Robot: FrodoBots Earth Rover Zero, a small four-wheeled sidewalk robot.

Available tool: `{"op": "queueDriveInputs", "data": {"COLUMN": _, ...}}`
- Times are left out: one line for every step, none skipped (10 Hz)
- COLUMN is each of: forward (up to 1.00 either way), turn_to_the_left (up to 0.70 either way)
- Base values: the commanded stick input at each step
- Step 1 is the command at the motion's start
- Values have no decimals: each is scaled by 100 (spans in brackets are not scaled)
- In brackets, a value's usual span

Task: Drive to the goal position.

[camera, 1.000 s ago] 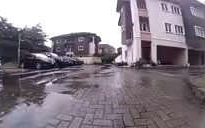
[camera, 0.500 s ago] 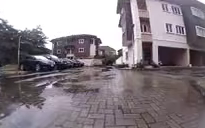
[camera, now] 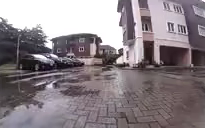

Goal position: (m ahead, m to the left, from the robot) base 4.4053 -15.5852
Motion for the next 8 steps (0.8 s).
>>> {"op": "queueDriveInputs", "data": {"forward": 63, "turn_to_the_left": 0}}
{"op": "queueDriveInputs", "data": {"forward": 70, "turn_to_the_left": 0}}
{"op": "queueDriveInputs", "data": {"forward": 70, "turn_to_the_left": 0}}
{"op": "queueDriveInputs", "data": {"forward": 70, "turn_to_the_left": -35}}
{"op": "queueDriveInputs", "data": {"forward": 70, "turn_to_the_left": -35}}
{"op": "queueDriveInputs", "data": {"forward": 70, "turn_to_the_left": -35}}
{"op": "queueDriveInputs", "data": {"forward": 70, "turn_to_the_left": -35}}
{"op": "queueDriveInputs", "data": {"forward": 70, "turn_to_the_left": -35}}
